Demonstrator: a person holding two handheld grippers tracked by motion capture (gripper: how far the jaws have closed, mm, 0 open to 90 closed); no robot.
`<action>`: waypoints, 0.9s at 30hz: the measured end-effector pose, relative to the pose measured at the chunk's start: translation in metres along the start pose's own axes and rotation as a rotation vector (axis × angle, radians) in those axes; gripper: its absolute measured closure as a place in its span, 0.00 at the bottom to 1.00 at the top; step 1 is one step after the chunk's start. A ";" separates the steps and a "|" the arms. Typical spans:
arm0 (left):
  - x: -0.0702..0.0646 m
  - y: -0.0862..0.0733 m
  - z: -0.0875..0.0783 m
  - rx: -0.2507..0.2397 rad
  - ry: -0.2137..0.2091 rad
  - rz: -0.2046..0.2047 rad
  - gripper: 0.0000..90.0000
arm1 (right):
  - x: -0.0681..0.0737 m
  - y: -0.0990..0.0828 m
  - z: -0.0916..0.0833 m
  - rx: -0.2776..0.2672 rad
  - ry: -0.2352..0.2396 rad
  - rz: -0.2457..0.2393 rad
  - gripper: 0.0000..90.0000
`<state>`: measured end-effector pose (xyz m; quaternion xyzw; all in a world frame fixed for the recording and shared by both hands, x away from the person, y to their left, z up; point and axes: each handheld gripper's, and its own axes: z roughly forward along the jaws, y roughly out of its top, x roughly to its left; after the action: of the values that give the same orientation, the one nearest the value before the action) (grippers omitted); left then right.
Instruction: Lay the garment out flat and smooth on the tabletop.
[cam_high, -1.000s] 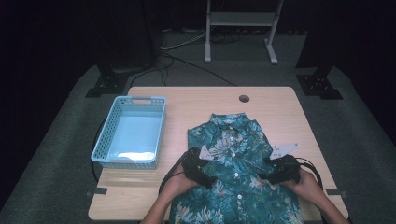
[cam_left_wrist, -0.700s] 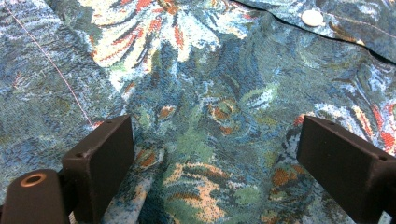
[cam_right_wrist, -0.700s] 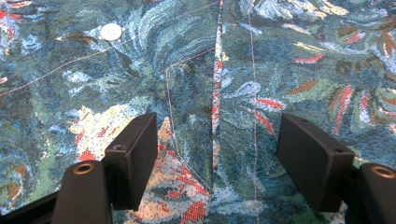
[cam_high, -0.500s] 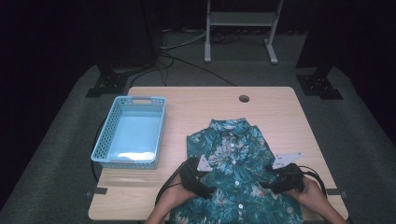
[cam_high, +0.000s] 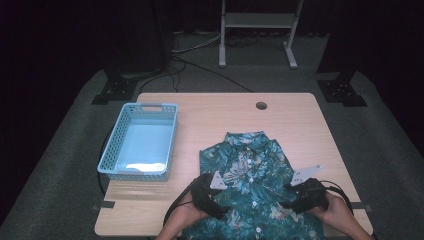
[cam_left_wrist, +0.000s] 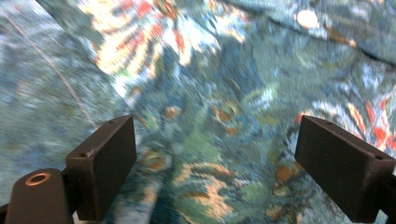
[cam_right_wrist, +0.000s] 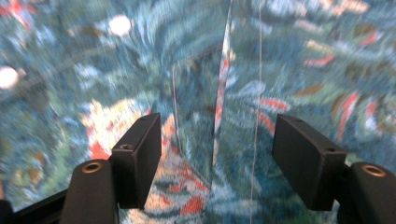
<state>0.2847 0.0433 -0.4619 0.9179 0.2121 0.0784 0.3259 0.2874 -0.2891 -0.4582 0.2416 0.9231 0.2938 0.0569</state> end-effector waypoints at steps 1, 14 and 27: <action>0.001 0.002 -0.001 -0.010 0.004 -0.003 0.13 | -0.001 0.002 -0.002 -0.013 -0.005 0.003 0.36; 0.047 0.032 0.017 -0.057 0.080 -0.046 0.15 | -0.040 0.044 0.013 -0.019 -0.086 0.053 0.45; 0.050 0.020 0.032 -0.033 0.069 -0.061 0.15 | -0.050 0.033 0.028 -0.029 -0.082 0.067 0.47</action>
<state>0.3460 0.0330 -0.4737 0.9022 0.2500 0.1035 0.3358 0.3519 -0.2759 -0.4643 0.2833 0.9071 0.2986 0.0886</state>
